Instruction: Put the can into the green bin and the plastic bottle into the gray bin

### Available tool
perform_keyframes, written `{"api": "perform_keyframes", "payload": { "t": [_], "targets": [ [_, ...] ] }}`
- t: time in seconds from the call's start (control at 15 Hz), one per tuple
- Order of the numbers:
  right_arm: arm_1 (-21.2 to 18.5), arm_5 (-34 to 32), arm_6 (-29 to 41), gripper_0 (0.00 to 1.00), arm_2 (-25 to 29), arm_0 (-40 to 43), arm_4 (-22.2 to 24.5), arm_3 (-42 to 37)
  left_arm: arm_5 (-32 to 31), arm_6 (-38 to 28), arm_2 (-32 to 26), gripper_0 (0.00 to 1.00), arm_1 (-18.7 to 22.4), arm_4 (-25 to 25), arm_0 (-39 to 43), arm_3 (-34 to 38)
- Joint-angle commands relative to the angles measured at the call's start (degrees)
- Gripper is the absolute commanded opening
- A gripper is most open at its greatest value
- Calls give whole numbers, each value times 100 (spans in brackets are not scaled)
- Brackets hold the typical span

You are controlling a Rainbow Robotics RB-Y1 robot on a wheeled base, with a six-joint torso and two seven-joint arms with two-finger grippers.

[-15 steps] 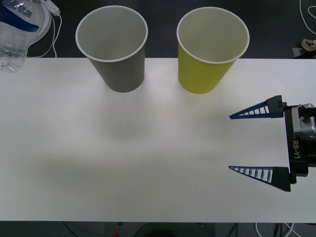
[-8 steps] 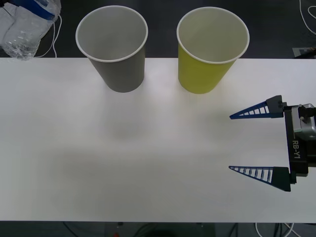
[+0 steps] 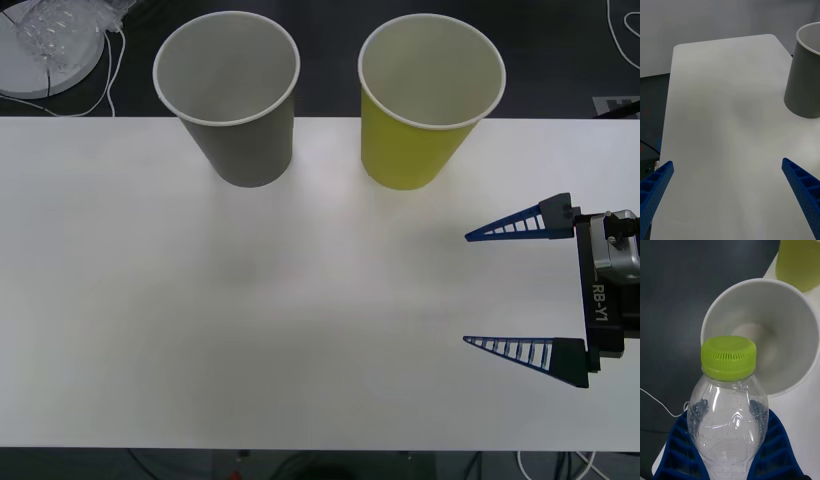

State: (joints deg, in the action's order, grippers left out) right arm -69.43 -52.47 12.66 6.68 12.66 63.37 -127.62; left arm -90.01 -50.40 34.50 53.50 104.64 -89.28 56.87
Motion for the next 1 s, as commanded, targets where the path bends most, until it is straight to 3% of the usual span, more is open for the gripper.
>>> {"api": "perform_keyframes", "payload": {
  "t": [0.07, 0.33, 1.0],
  "targets": [
    [0, 0, 0, 100, 0, 0, 0, 0, 1, -5, 4, 0, -516, 496, -371, -519],
    [0, 0, 0, 100, 0, 0, 0, 0, 1, 118, -5, 0, -1096, 655, -820, -1204],
    [0, 0, 0, 100, 0, 0, 0, 0, 1, 109, -40, 0, -1861, 786, -951, -1213]
  ]
}}
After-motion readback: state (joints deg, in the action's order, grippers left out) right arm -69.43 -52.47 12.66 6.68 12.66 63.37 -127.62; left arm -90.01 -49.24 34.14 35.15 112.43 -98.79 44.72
